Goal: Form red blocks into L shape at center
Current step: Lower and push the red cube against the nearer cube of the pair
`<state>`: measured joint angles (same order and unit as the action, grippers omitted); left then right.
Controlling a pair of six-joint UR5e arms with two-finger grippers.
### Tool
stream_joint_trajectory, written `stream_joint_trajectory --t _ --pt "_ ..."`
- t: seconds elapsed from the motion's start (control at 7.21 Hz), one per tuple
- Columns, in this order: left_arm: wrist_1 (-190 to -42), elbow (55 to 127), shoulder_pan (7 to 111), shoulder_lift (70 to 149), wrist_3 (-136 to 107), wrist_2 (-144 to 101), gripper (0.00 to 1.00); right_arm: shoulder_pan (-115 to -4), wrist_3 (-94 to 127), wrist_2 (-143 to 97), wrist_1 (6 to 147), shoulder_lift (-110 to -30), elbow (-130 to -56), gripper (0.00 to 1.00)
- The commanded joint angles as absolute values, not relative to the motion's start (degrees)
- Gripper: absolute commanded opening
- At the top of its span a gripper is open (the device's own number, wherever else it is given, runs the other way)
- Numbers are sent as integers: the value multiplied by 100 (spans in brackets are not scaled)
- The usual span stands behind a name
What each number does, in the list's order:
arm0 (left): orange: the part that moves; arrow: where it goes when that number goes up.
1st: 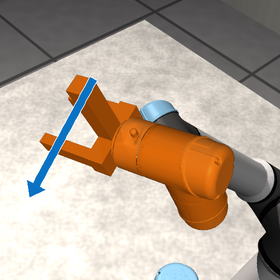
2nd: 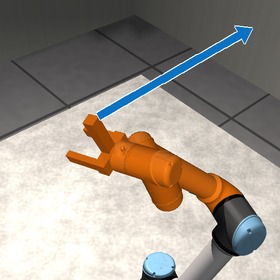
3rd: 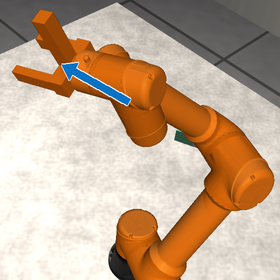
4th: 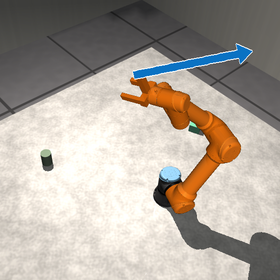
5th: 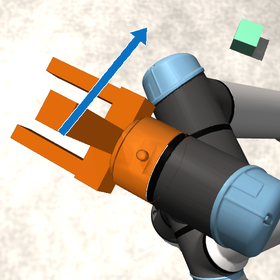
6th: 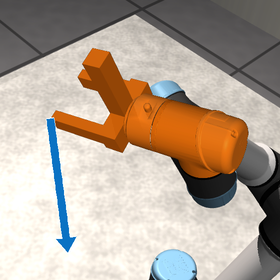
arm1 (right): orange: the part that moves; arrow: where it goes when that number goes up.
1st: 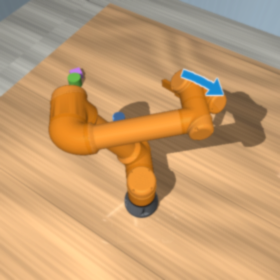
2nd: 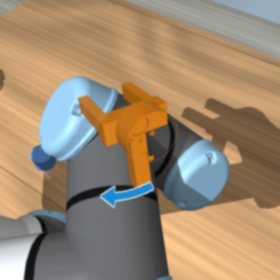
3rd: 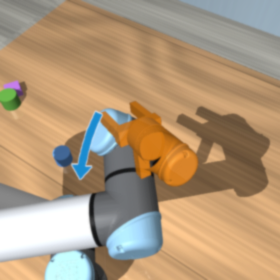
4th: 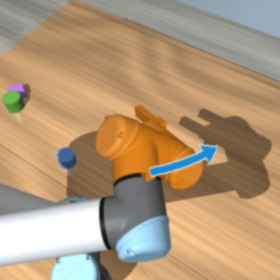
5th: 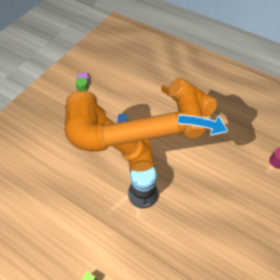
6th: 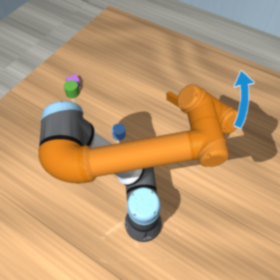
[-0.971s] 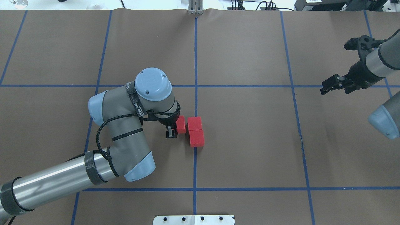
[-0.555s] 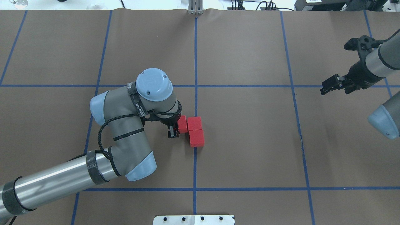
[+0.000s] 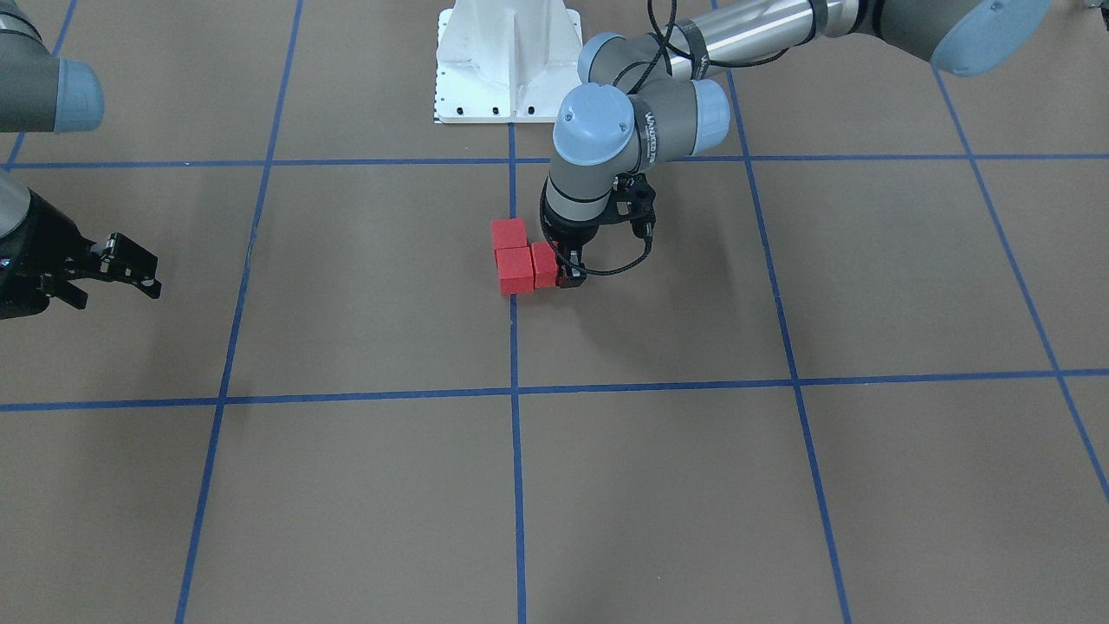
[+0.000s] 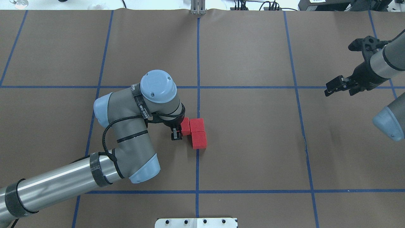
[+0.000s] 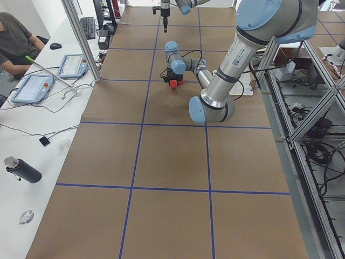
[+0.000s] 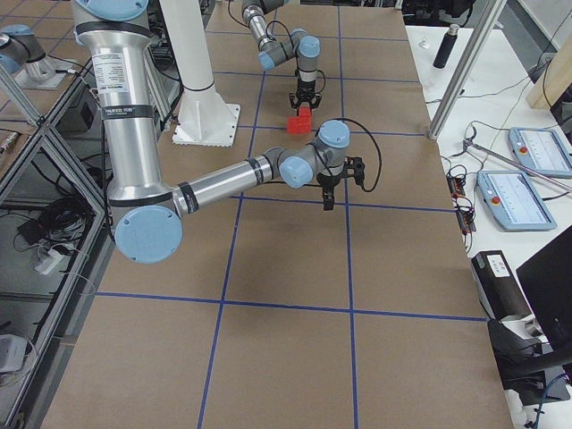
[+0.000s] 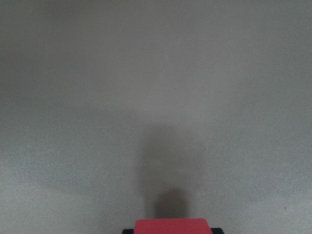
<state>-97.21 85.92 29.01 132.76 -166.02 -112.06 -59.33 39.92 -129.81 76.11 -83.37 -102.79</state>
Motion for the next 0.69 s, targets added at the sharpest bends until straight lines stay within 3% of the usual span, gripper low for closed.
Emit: stream_joint_trajectory --t 0.0,0.42,0.55 --pt "-9721 8587 2900 13280 -16603 -11206 0 -5941 3999 -12981 7611 -8341 -10283 100" --pt "-9712 8587 2900 13289 -16603 -11206 0 -5933 3999 -12981 7611 -8341 -10283 100" --pt "-9712 8587 2900 13289 -16603 -11206 8 -5933 3999 -12981 7611 -8341 -10283 100"
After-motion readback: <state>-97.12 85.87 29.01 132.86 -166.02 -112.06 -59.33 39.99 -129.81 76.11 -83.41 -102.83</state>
